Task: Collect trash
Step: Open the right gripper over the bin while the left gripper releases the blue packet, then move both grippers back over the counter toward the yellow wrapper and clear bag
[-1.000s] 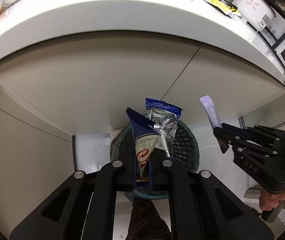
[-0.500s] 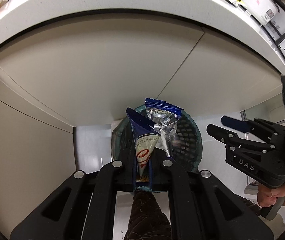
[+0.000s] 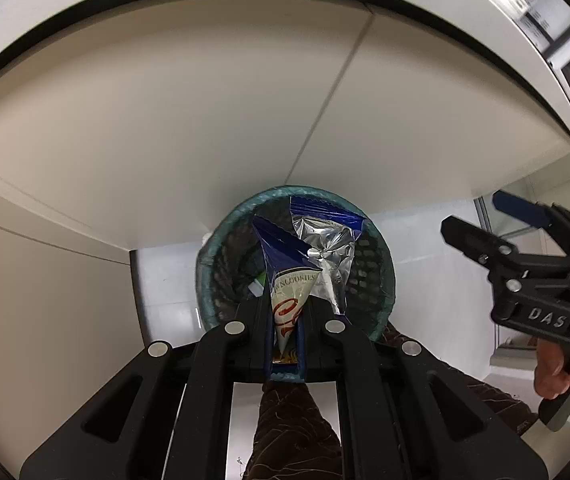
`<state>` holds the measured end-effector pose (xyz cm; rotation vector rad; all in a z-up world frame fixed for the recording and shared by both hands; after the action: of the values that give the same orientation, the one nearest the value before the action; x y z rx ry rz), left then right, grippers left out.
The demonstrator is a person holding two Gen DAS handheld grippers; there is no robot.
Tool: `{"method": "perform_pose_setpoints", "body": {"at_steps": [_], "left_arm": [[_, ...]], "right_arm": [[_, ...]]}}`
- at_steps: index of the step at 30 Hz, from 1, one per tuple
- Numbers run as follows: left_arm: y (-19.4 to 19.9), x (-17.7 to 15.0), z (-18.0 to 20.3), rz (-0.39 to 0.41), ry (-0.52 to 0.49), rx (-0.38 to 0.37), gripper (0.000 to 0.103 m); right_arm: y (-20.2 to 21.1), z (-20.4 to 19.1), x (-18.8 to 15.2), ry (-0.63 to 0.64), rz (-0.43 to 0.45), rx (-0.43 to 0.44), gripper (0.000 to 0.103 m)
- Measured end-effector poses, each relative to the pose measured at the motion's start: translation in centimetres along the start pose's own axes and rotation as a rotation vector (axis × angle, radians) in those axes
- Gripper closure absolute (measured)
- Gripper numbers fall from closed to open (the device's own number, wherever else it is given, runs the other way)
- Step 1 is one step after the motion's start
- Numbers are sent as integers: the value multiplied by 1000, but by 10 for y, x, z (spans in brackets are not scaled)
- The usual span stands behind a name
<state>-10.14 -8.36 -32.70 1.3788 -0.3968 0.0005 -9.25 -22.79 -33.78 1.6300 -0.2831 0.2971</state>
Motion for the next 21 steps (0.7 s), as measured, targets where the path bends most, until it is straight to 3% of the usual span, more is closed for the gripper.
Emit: {"method": "perform_pose_setpoints", "body": {"at_steps": [14,17,20,21], "left_arm": [[-23,4,23,-36,-90,-3,92],[-25,3,27,-37,-110,3,83],[-22,3,26,-28,-104,15,66],[-21,3,25,-26,-97,28,56]], "right_arm": [[10,31,5,-67,4,-26,12],[12,31,7,-73,9,-26,12],[14,34,9,-74,13,-24,12],[15,34,10,-73,12,-24,12]]}}
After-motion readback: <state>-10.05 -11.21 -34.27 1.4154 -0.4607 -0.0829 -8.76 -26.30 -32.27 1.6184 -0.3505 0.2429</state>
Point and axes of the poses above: each gripper's, at about its wrist camera, not at the fingertips, and y roughly against the way its jaws point, z to its right, x to its top, the point moved 1 cm from there along -y, roughly the way its jaws point, and after that the axes turned 12 degrees about -y, right-handed, at the moved point
